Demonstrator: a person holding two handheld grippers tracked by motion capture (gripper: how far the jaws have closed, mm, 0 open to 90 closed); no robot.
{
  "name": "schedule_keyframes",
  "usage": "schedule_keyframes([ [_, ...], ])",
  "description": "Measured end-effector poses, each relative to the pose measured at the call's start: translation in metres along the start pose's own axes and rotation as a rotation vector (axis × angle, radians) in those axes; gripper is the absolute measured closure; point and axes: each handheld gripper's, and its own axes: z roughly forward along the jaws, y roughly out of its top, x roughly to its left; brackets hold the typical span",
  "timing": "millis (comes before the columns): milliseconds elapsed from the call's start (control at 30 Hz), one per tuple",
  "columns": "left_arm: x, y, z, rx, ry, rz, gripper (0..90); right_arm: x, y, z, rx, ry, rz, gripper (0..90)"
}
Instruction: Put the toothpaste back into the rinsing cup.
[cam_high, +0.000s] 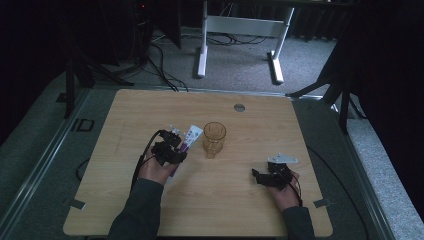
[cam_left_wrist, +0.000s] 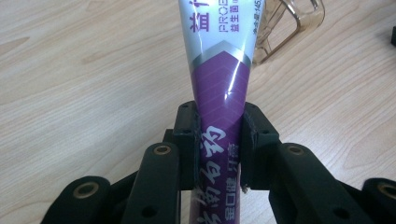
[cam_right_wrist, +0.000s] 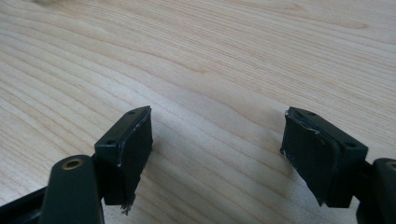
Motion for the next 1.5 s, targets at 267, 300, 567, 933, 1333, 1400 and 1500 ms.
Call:
schedule_keyframes([
  [267,-0.003,0.0,-0.001,-0.045,0.008,-0.002,71.5,0.0,0.0,0.0,0.0,0.0,0.0,24.2],
  [300,-0.003,0.0,-0.002,-0.049,0.009,0.001,71.5,0.0,0.0,0.0,0.0,0.0,0.0,24.2],
  [567,-0.007,0.002,-0.002,-0.078,0.011,0.006,71.5,0.0,0.0,0.0,0.001,0.001,0.002,24.2],
  [933,-0.007,0.005,-0.003,-0.111,0.004,0.0,71.5,0.0,0.0,0.0,0.001,0.001,0.002,24.2],
  [1333,-0.01,0.005,-0.005,-0.16,0.004,0.019,71.5,0.0,0.0,0.0,0.001,0.001,0.002,24.2],
  [1400,-0.01,0.006,-0.005,-0.168,0.0,0.016,71.5,0.0,0.0,0.0,0.001,0.0,0.002,24.2],
  [1500,-0.01,0.007,-0.006,-0.181,0.002,0.014,71.5,0.0,0.0,0.0,0.001,0.0,0.001,24.2],
])
